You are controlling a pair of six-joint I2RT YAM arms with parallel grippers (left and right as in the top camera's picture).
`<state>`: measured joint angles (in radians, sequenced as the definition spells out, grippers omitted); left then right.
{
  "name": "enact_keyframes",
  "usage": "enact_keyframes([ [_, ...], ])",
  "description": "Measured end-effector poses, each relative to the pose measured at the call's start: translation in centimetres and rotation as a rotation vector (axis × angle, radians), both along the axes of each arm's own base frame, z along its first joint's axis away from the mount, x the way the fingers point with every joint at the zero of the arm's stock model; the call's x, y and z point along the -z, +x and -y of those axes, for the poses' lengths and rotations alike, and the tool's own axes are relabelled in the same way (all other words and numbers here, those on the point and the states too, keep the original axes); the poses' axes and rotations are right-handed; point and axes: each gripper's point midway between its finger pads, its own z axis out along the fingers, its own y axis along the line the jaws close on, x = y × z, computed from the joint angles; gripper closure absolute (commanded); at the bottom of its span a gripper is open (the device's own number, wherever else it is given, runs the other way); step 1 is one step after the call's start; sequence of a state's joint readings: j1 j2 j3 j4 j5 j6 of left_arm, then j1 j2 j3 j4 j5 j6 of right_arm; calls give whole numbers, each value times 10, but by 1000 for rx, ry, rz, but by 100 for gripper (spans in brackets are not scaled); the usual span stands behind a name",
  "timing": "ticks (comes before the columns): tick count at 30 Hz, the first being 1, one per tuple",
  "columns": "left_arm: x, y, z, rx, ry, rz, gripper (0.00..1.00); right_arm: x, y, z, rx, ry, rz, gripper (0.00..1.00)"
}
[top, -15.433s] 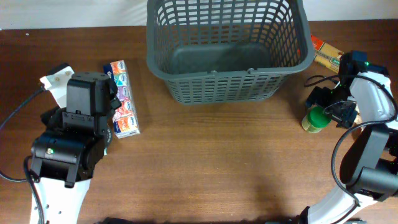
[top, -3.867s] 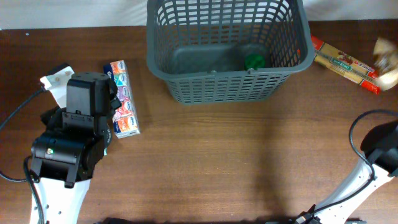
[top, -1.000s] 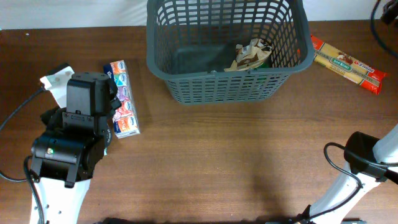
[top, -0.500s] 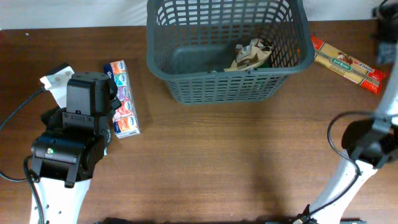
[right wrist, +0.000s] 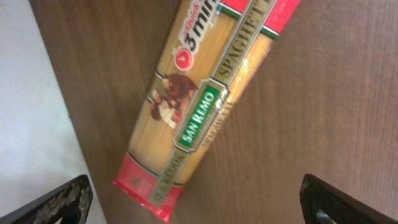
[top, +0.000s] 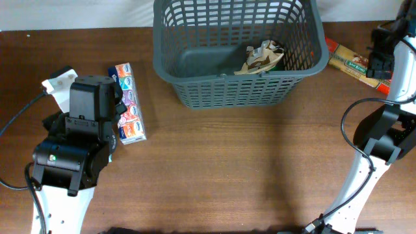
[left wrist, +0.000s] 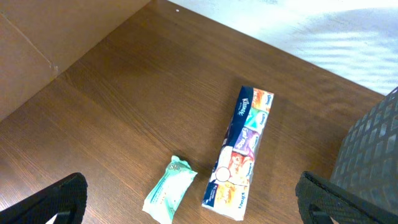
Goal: Pack container
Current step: 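Move the right gripper back to the red spaghetti packet, then grasp the spaghetti packet with the right gripper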
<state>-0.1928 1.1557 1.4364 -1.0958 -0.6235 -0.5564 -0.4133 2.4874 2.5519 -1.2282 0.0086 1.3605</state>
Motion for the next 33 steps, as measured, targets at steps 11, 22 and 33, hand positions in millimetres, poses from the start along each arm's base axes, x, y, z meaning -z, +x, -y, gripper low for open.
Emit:
enact_keyframes([
  [11,0,0,0,0,0,0,1,0,0,29,111,32,65,1],
  [22,0,0,0,0,0,0,1,55,-10,25,149,92,-51,1],
  [33,0,0,0,0,0,0,1,62,-26,28,217,115,-107,1],
])
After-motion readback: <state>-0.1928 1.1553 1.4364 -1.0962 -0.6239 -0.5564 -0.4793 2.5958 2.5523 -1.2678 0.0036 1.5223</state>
